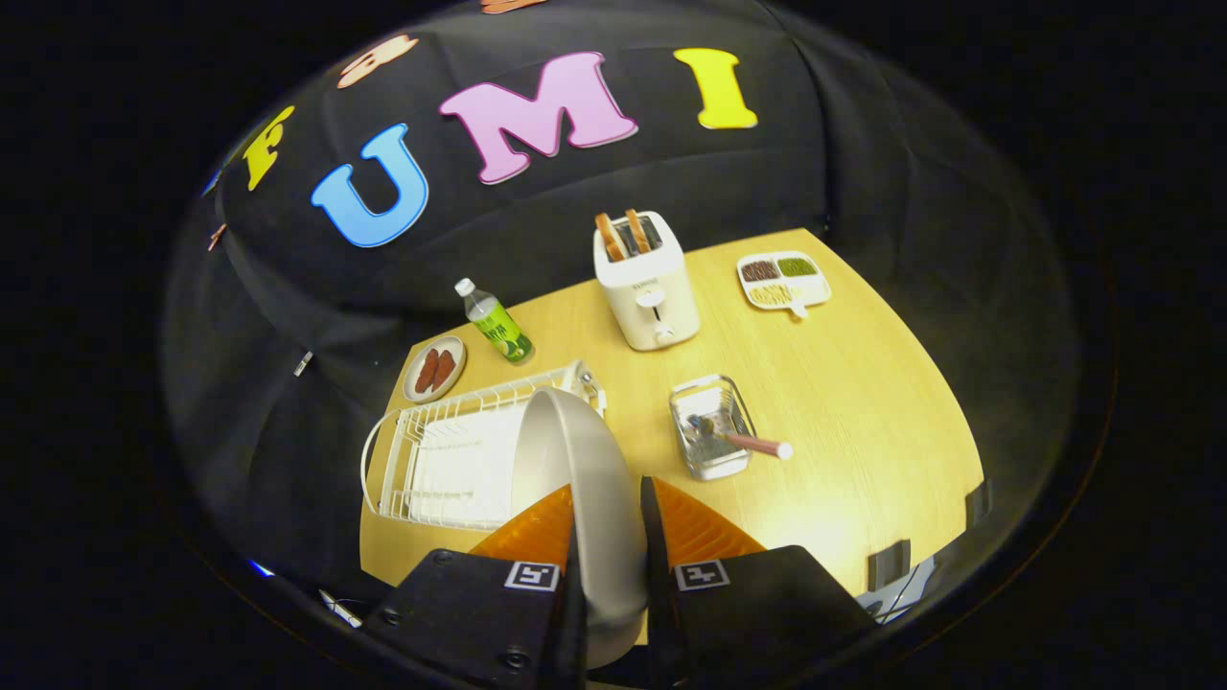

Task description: Take the plate from the dish rack, then take the spoon from the basket and place it into the plate.

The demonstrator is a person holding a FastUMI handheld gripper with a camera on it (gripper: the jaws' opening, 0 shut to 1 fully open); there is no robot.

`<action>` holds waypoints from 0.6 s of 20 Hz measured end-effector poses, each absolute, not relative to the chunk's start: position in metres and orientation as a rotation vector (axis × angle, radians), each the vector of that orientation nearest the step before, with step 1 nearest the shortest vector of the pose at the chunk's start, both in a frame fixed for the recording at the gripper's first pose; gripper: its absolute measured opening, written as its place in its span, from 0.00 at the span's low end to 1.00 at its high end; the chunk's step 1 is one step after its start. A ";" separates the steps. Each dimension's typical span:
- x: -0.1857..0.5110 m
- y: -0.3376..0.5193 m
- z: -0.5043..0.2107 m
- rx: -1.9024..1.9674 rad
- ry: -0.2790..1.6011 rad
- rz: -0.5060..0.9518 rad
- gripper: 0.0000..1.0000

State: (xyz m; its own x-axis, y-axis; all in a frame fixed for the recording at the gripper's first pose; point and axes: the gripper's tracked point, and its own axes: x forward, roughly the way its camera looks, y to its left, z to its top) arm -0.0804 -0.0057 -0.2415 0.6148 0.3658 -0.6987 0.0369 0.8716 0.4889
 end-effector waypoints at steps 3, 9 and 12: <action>-0.124 -0.024 -0.293 0.533 1.001 0.204 0.29; -0.149 -0.013 -0.378 0.635 1.093 0.266 0.29; -0.146 -0.001 -0.394 0.755 1.094 0.297 0.29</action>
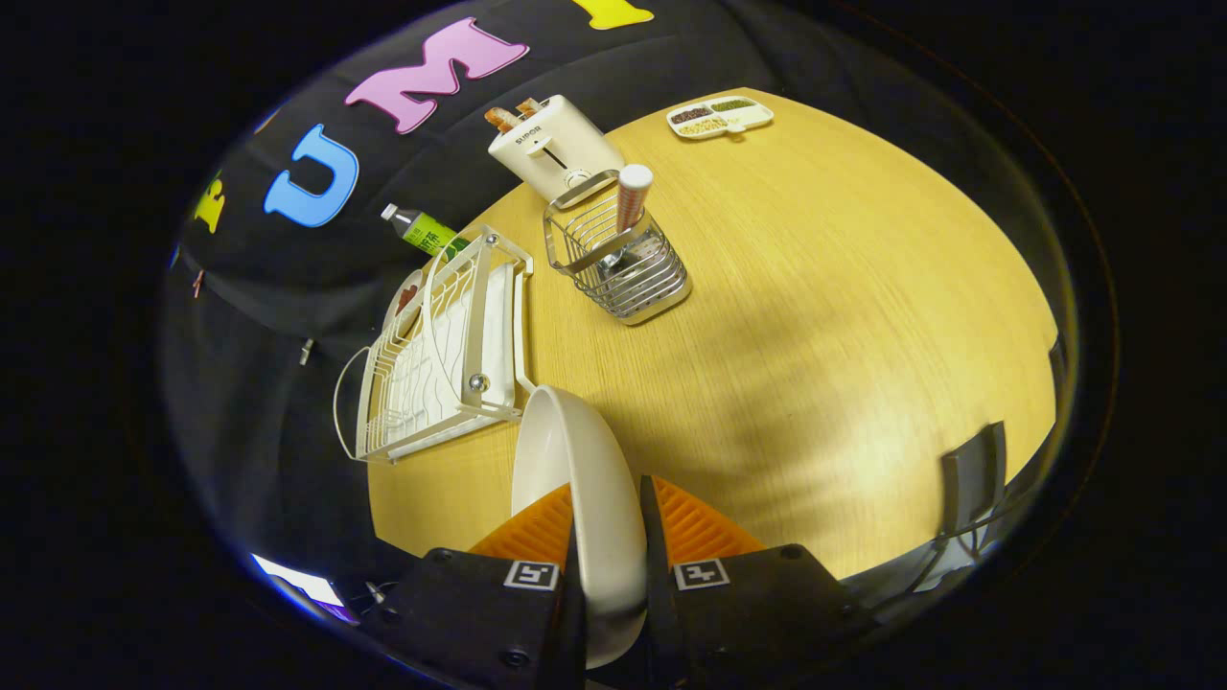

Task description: Take the plate from the dish rack, then take the spoon from the basket and place it into the plate.

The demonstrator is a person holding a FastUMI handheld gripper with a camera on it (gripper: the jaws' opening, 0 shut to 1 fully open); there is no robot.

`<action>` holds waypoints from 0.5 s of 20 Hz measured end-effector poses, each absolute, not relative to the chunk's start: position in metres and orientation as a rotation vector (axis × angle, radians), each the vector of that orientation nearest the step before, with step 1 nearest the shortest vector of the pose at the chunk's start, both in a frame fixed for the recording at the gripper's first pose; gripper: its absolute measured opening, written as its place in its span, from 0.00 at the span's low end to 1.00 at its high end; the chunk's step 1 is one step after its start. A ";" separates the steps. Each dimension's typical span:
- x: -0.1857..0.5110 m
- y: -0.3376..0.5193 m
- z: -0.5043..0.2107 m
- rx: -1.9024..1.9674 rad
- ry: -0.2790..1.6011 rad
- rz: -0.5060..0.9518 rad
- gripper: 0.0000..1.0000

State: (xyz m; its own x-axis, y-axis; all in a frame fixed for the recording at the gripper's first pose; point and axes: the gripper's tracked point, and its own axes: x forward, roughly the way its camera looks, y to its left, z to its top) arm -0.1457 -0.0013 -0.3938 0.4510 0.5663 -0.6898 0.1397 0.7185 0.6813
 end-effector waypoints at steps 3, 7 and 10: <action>-0.138 0.002 -0.403 0.831 1.084 0.295 0.29; -0.142 -0.002 -0.412 0.827 1.096 0.285 0.31; -0.138 -0.008 -0.412 0.832 1.069 0.253 0.32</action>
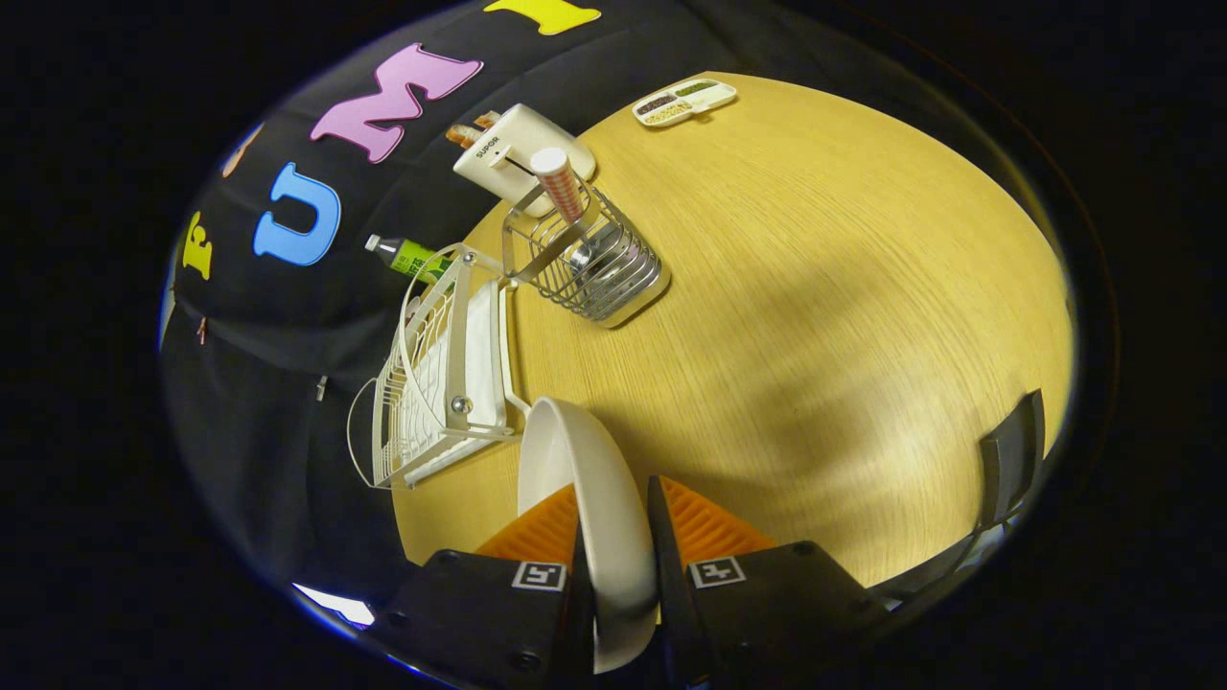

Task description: Take the plate from the dish rack, then take the spoon from the basket and place it into the plate.

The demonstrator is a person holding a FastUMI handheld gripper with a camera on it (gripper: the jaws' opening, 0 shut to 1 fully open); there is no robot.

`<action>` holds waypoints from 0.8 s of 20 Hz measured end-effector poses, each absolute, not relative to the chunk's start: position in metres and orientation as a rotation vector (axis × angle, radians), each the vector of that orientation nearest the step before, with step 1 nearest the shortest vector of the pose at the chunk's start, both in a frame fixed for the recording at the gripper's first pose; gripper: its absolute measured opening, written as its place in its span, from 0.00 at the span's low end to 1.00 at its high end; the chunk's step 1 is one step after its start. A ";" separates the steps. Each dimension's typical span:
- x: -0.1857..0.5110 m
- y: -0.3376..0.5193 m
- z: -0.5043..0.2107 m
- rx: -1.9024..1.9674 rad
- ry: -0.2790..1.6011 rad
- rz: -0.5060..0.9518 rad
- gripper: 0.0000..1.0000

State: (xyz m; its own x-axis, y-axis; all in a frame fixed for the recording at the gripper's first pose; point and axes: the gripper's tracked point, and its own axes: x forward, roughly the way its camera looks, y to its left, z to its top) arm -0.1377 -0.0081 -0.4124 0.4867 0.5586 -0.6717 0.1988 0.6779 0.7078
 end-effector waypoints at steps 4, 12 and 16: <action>-0.133 -0.030 -0.415 0.779 1.040 0.178 0.54; -0.105 -0.069 -0.369 0.550 0.879 0.094 0.72; -0.070 -0.078 -0.303 0.384 0.699 0.130 0.72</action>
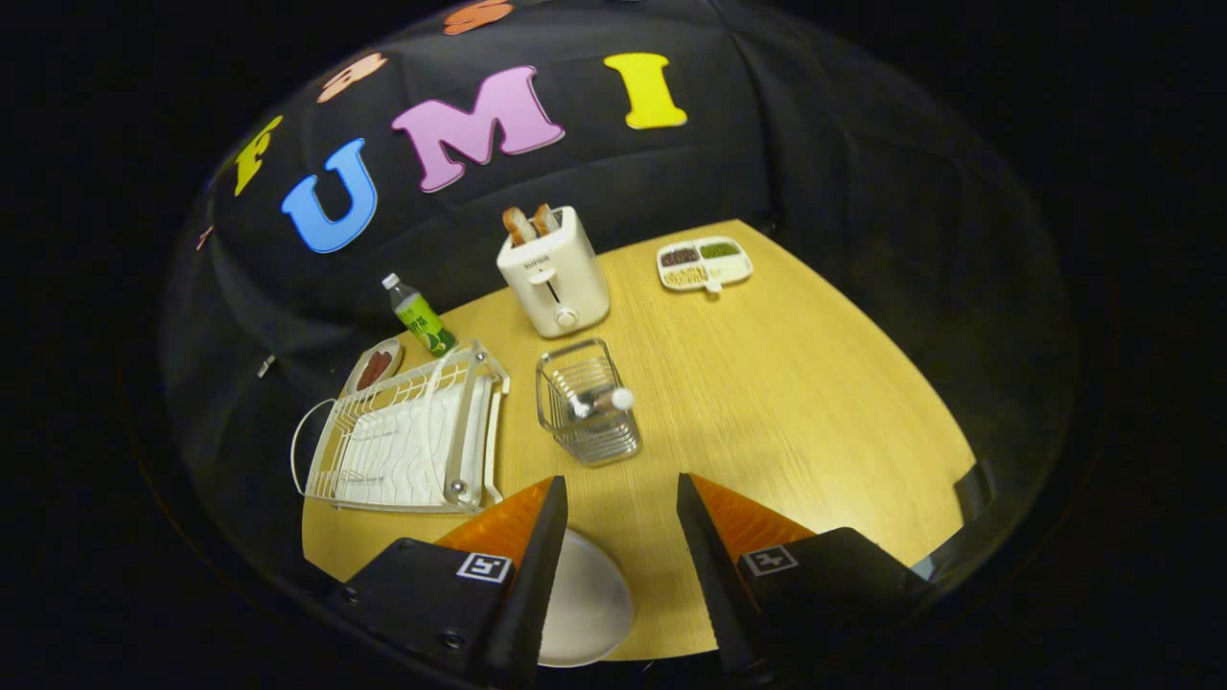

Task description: Take the plate from the dish rack, then take the spoon from the basket and place it into the plate.

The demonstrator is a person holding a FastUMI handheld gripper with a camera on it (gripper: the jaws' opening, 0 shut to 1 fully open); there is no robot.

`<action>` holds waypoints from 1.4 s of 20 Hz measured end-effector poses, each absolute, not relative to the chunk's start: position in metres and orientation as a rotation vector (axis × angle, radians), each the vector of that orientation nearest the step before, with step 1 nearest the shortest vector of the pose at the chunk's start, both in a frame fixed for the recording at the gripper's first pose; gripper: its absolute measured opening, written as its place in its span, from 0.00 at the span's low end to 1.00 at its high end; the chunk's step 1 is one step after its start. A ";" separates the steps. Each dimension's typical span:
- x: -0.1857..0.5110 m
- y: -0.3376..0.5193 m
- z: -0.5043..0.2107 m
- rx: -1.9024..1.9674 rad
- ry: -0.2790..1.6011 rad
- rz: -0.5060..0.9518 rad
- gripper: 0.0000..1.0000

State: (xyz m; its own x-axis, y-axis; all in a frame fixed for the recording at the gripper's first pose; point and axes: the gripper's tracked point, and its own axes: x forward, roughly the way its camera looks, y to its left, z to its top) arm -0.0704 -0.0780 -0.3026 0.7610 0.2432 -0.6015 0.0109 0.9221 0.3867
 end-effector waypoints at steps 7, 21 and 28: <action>-0.026 -0.077 -0.278 0.191 0.642 0.198 0.72; -0.010 -0.058 -0.354 0.107 0.826 0.383 0.28; -0.016 -0.059 -0.348 0.109 0.831 0.448 0.12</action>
State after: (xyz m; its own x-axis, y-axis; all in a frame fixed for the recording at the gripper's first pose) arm -0.0163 -0.0589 -0.3476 0.5867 0.4257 -0.6889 -0.3416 0.9014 0.2661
